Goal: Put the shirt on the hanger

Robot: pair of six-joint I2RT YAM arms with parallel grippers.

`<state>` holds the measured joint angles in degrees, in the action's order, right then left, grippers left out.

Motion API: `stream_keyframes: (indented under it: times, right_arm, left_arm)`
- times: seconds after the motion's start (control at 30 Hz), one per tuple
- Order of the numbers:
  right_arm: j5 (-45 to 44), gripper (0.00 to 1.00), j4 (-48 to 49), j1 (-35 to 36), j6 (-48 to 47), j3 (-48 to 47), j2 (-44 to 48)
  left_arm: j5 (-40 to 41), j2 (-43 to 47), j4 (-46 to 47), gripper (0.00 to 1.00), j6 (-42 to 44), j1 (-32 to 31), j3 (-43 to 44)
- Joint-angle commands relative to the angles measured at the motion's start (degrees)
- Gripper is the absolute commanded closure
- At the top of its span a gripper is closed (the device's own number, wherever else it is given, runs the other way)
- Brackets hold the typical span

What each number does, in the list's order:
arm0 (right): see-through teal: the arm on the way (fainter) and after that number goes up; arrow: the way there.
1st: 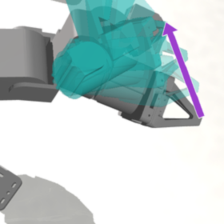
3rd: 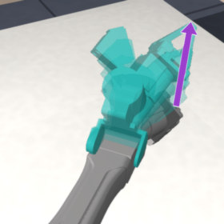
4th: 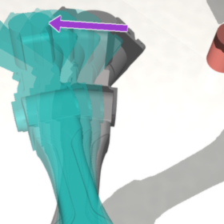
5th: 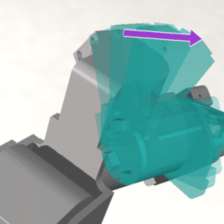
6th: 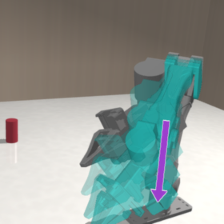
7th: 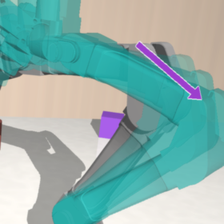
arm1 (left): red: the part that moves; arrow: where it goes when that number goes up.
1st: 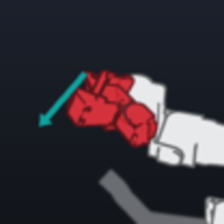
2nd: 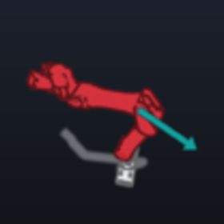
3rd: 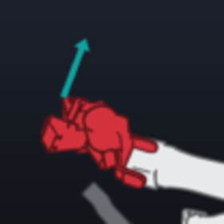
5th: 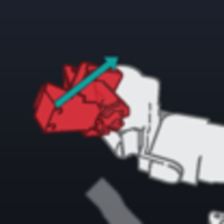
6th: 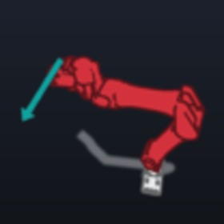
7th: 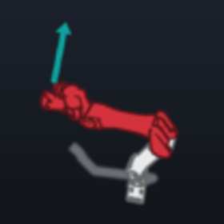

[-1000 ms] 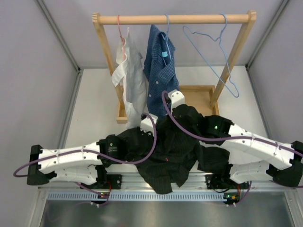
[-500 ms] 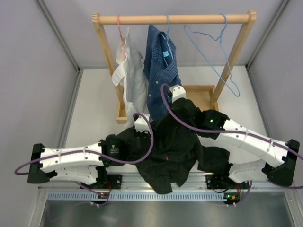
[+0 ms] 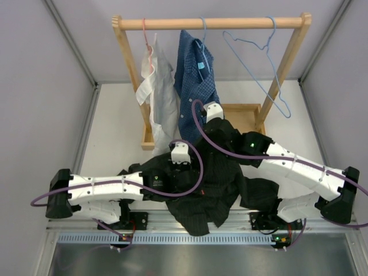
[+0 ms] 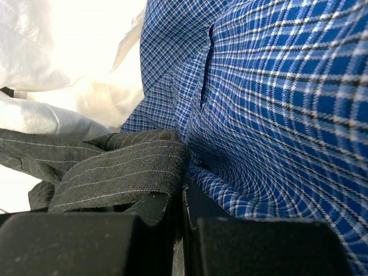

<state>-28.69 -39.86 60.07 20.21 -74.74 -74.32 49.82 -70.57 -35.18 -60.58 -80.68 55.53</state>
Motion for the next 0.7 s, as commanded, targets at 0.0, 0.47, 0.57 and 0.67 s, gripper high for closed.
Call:
stream_keyframes:
  times: [0.0,0.47,0.57,0.67]
  right_arm:
    - [1.43,1.0,3.29,-0.75,0.71,-1.02,2.25]
    - [6.09,0.99,4.88,-1.45,0.71,4.33,7.34]
    - [8.29,0.89,4.96,-1.89,-0.08,8.46,10.15]
    - [12.32,0.81,4.96,-1.89,-0.78,11.45,16.2]
  left_arm:
    - [3.26,-0.45,-3.32,0.59,-3.41,-0.18,2.04]
    - [-1.03,3.13,-3.14,1.0,1.24,0.44,3.1]
    - [-8.23,8.14,-3.32,1.0,7.3,0.44,2.83]
    - [-16.41,16.39,-4.28,1.0,11.53,0.53,3.09]
